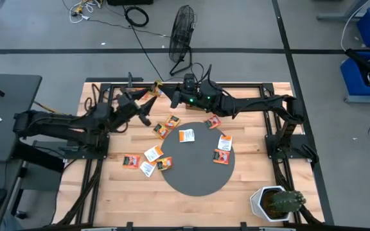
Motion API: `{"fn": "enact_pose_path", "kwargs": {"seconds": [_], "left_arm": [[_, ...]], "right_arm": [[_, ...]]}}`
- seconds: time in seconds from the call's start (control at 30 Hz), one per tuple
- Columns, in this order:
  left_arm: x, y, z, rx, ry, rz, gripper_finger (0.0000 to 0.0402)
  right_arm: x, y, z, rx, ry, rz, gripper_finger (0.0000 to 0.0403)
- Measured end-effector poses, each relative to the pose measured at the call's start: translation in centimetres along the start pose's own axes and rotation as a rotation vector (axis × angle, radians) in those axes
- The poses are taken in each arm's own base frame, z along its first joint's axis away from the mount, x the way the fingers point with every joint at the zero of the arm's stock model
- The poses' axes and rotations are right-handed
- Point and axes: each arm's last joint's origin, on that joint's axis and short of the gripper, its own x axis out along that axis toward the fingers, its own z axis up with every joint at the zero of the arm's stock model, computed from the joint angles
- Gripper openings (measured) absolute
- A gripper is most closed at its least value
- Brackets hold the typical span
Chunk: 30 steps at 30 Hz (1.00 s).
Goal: Pick & Place Tea
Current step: Put the yellow tea bag into the left section of the wooden organizer
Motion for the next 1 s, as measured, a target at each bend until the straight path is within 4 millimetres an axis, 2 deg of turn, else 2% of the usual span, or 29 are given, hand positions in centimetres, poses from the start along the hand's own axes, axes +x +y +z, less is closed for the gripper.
{"fn": "enact_pose_path", "kwargs": {"seconds": [0.2, 0.3, 0.43, 0.87, 1.0], "left_arm": [[0.60, -0.25, 0.35, -0.042, -0.019, 0.005, 0.0217], [0.57, -0.26, 0.55, -0.044, -0.035, 0.005, 0.0202], [0.57, -0.25, 0.55, -0.045, -0.035, 0.005, 0.0167], [0.57, -0.18, 0.58, -0.101, -0.036, 0.012, 0.0017], [0.61, -0.09, 0.56, -0.098, -0.035, 0.013, 0.0007]], "right_arm": [[-0.01, 0.09, -0.08, 0.022, 0.001, 0.001, 0.0000], [-0.02, 0.06, -0.07, 0.023, -0.004, -0.007, 0.0000], [-0.02, 0.03, -0.05, 0.024, -0.008, -0.011, 0.0000], [-0.01, 0.04, -0.05, 0.048, 0.002, 0.002, 0.0000], [0.00, 0.03, -0.05, -0.002, 0.012, 0.013, 0.0018]]}}
